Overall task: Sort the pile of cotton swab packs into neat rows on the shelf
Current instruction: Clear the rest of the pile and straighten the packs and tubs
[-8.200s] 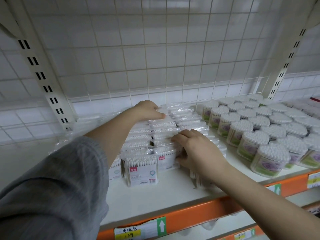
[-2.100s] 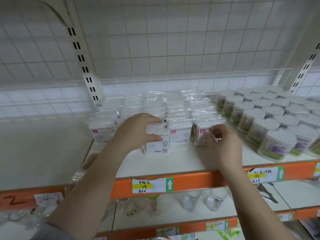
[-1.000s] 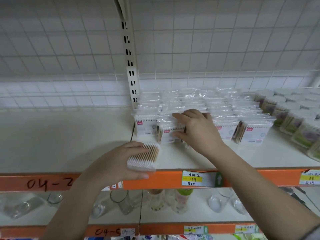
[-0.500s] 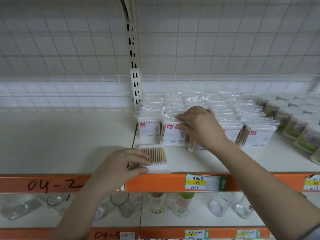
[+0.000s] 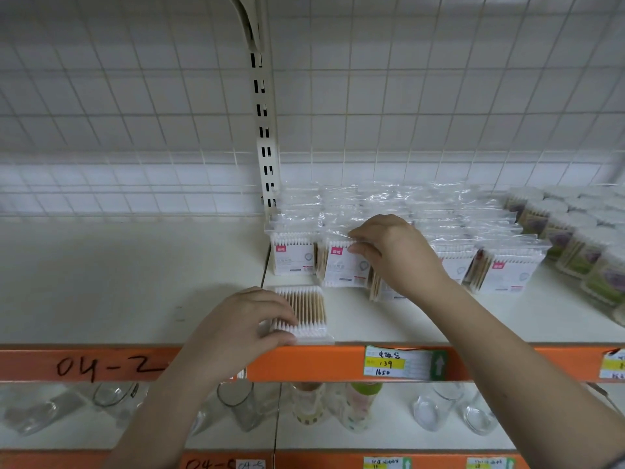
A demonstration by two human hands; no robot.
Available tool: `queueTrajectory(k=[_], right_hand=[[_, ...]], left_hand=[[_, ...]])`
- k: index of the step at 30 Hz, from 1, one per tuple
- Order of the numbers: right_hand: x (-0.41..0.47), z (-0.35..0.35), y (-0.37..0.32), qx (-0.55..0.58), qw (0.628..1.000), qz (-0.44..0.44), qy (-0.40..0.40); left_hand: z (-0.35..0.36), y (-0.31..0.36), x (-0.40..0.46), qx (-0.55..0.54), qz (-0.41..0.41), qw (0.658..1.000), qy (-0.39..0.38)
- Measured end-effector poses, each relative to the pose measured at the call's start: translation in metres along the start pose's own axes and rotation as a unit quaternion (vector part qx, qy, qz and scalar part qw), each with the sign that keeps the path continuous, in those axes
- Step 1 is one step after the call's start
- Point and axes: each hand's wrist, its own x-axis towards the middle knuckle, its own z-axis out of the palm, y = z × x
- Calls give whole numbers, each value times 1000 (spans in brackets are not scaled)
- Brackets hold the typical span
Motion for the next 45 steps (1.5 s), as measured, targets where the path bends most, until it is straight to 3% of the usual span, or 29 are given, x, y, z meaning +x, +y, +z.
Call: queueTrajectory(k=[4, 10, 21, 25, 29, 31, 35, 38, 41, 45], right_hand=[[-2, -1, 1, 7, 1000, -1, -2], [-3, -4, 2, 15, 1000, -10, -5], [-3, -4, 0, 22, 999, 6, -29], [-6, -1, -3, -14, 998, 5, -59], [-11, 0, -2, 1, 1000, -9, 0], [-16, 3, 2, 8, 999, -29, 37], [-32, 8, 8, 13, 992, -23, 120], [-44, 6, 13, 26, 982, 7, 186], [-53, 4, 18, 51, 975, 55, 209], [-60, 5, 21, 72, 977, 117, 161]], left_hand=[[4, 1, -2, 77, 63, 995, 15], [11, -4, -4, 52, 48, 995, 69], [-31, 16, -2, -86, -58, 985, 138], [-50, 16, 30, -91, -64, 990, 85], [-42, 3, 67, -89, -111, 989, 45], [-33, -1, 80, -67, -121, 986, 97], [-13, -5, 82, 8, -121, 952, 281], [-3, -9, 69, 95, -40, 933, 345], [2, -16, 57, 142, 39, 942, 300], [7, -20, 55, 70, 15, 980, 184]])
